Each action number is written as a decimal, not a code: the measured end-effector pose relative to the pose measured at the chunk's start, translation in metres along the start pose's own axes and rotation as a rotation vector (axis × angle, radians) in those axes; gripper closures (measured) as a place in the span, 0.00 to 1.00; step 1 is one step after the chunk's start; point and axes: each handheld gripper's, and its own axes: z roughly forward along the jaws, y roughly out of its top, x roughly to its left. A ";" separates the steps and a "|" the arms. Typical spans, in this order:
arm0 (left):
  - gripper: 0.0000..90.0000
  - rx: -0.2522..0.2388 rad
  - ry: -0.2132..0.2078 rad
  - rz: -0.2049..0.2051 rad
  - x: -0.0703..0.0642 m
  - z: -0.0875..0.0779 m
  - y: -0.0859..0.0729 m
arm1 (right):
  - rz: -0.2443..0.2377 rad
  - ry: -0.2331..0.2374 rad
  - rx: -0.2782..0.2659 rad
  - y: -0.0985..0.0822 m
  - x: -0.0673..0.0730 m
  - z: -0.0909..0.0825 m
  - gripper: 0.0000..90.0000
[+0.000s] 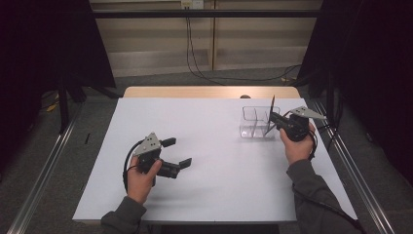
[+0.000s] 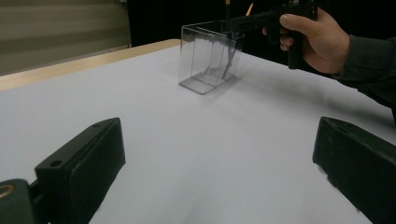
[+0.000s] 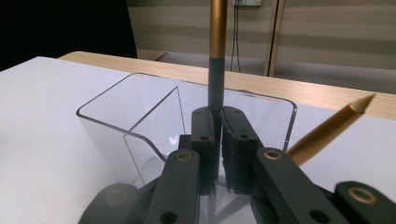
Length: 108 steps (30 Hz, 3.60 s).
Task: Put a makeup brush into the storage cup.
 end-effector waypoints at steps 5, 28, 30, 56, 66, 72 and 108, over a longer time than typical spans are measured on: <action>0.02 -0.005 0.004 -0.006 0.000 -0.001 0.000 | 0.000 0.001 0.005 -0.003 0.001 0.000 0.93; 0.02 -0.002 0.008 -0.002 0.000 -0.004 -0.001 | -0.017 -0.013 0.026 -0.005 0.001 0.000 0.93; 0.02 -0.005 0.007 -0.005 0.000 -0.004 -0.001 | -0.015 -0.010 0.028 -0.005 0.001 0.000 0.93; 0.02 -0.005 0.003 -0.006 -0.001 -0.002 -0.001 | -0.054 -0.001 0.018 -0.003 0.009 -0.004 0.76; 0.02 -0.006 0.008 -0.003 -0.003 -0.004 -0.001 | -0.072 0.010 0.011 -0.001 0.014 -0.007 0.56; 0.02 -0.011 0.010 0.005 -0.005 -0.008 0.001 | -0.083 0.022 0.007 0.000 0.019 -0.010 0.42; 0.02 0.000 0.023 0.000 -0.005 -0.005 0.000 | -0.065 0.065 0.015 -0.014 0.026 -0.038 0.12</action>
